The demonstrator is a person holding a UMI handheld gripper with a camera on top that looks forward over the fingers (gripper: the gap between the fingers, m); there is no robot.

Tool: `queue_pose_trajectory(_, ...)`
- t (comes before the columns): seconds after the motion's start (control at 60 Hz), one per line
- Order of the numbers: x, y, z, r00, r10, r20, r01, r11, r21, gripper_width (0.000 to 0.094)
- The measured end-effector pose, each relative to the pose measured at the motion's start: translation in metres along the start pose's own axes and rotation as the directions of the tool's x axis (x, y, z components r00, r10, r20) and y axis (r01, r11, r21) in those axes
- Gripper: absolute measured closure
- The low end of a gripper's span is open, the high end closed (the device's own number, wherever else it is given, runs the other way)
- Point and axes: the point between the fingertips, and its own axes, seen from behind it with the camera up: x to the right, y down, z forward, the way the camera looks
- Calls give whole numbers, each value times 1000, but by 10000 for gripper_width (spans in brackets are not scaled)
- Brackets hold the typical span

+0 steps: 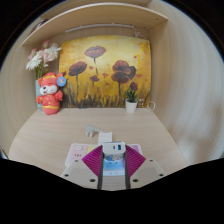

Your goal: Unplug charger

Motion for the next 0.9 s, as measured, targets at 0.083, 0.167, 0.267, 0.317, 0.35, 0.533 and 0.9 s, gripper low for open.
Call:
queue_pose_trajectory(0.083, 1, -1, -1, 1000, 10, 2, -10, 1000, 6, 662)
queue_pose_trajectory(0.167, 6, 1, 16, 1000, 7, 16, -7, 1000, 20, 705)
queue_pose_trajectory(0.267, 4, 3, 16, 999, 43, 32, -43, 999, -15, 746)
queue_pose_trajectory(0.317, 2, 4, 17, 999, 34, 41, -32, 998, -48, 763)
queue_pose_trajectory(0.35, 2, -1, 14, 998, 17, 64, -12, 997, -79, 773)
queue_pose_trajectory(0.533, 81, -209, -42, 999, -35, 1, 33, 965, 260, 773)
queue_pose_trajectory(0.9, 151, -16, 17, 999, -17, -43, 11, 989, -145, 760)
